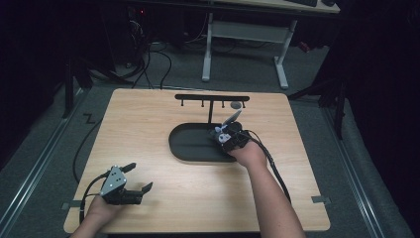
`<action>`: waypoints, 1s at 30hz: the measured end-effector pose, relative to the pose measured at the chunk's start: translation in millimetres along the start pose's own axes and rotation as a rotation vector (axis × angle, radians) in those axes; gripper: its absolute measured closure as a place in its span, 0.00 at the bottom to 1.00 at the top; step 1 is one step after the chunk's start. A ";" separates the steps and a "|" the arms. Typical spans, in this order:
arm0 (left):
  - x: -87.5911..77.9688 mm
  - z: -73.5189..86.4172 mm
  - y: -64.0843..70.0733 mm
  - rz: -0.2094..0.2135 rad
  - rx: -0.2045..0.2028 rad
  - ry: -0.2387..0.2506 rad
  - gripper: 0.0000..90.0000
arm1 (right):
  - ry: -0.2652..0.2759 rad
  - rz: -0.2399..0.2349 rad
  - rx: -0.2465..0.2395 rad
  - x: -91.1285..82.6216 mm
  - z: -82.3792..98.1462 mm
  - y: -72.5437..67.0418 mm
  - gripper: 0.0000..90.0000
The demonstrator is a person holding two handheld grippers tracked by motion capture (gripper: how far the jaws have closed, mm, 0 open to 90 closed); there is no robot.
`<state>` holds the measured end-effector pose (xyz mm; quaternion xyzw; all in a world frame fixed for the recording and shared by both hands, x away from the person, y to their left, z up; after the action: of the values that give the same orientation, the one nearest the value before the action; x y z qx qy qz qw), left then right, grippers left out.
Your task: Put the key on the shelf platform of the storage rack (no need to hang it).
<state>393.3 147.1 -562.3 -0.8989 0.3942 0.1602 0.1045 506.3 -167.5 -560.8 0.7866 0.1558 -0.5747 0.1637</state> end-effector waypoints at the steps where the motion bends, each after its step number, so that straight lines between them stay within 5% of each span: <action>1: 0.7 0.6 1.0 0.001 0.006 -0.005 0.17 | -0.003 0.001 0.004 1.7 -0.2 -0.4 0.51; 8: 2.0 2.1 3.6 0.011 0.018 -0.022 0.17 | -0.026 0.009 -0.004 8.6 1.7 -2.3 0.47; 15: 2.5 2.6 5.2 0.013 0.030 -0.026 0.17 | 0.037 0.017 -0.013 -4.3 -4.2 -7.0 0.26; 30: 4.3 3.3 5.4 0.007 0.031 -0.036 0.17 | 0.148 -0.015 -0.019 -39.7 26.5 -7.2 0.28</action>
<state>391.4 141.7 -567.3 -0.8927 0.3981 0.1707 0.1248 469.0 -174.9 -531.1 0.8242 0.1788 -0.5146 0.1550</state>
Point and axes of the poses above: each handheld gripper's, and its own axes: x roughly forward along the jaws, z roughly out of its underside, y roughly to its right, the point moved 10 cm from there along x, roughly forward along the jaws
